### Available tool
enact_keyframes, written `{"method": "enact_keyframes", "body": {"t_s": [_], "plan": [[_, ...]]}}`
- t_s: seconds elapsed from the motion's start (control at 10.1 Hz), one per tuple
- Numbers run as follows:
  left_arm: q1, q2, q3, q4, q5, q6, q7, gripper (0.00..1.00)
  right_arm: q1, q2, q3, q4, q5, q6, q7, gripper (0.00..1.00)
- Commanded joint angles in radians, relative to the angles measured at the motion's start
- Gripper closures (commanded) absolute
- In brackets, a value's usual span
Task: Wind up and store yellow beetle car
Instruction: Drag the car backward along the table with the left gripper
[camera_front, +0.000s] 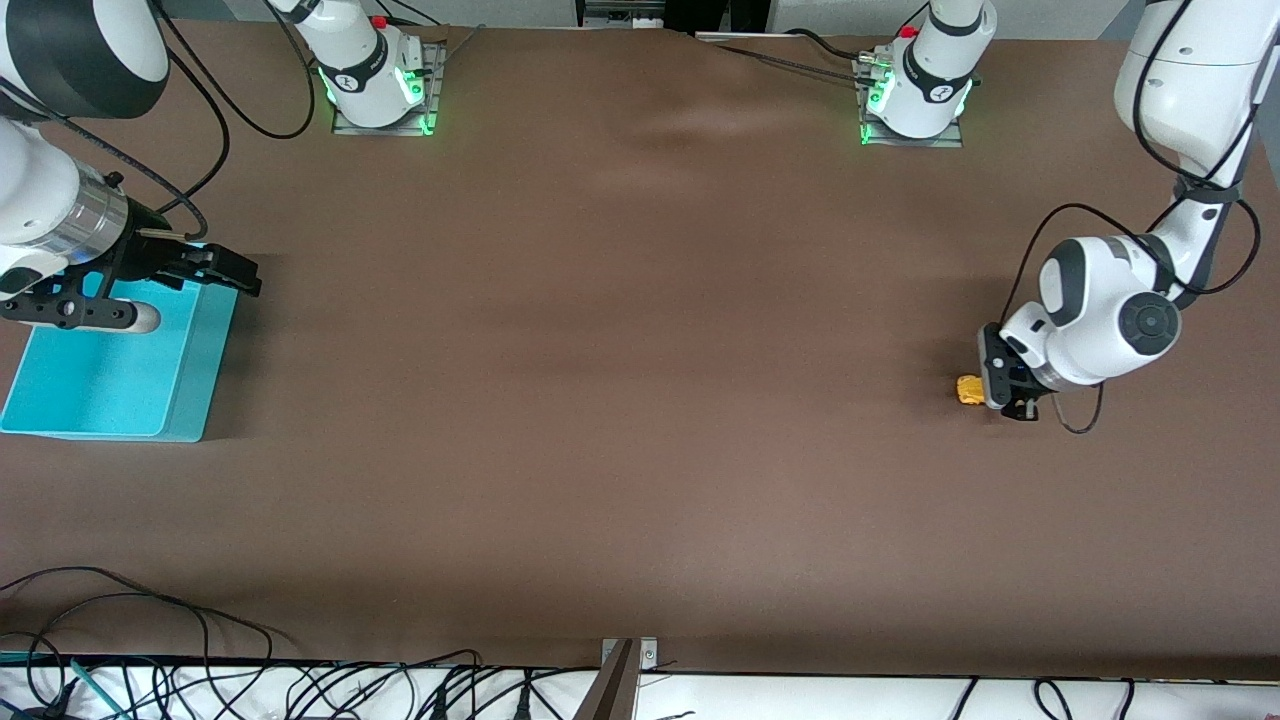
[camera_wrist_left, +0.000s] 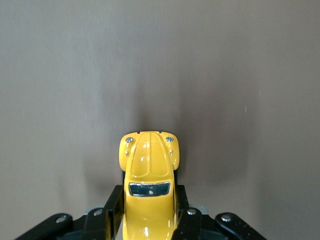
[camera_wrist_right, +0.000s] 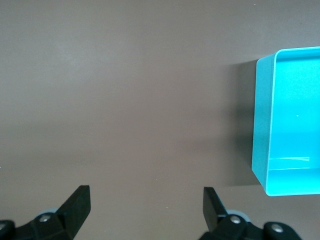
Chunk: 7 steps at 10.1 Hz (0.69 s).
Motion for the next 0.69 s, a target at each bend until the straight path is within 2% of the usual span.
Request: {"method": "enact_keyframes", "body": {"t_s": [0.0, 0.59], "plan": [[0.070, 0.078, -0.003, 0.047, 0.030, 0.007, 0.095, 0.92, -0.008, 0.007, 0.004, 0.015, 0.005, -0.018, -0.007, 0.00], [0.163, 0.086, 0.000, 0.071, 0.033, 0.007, 0.146, 0.92, -0.008, 0.007, 0.004, 0.015, 0.005, -0.018, 0.004, 0.00]]}}
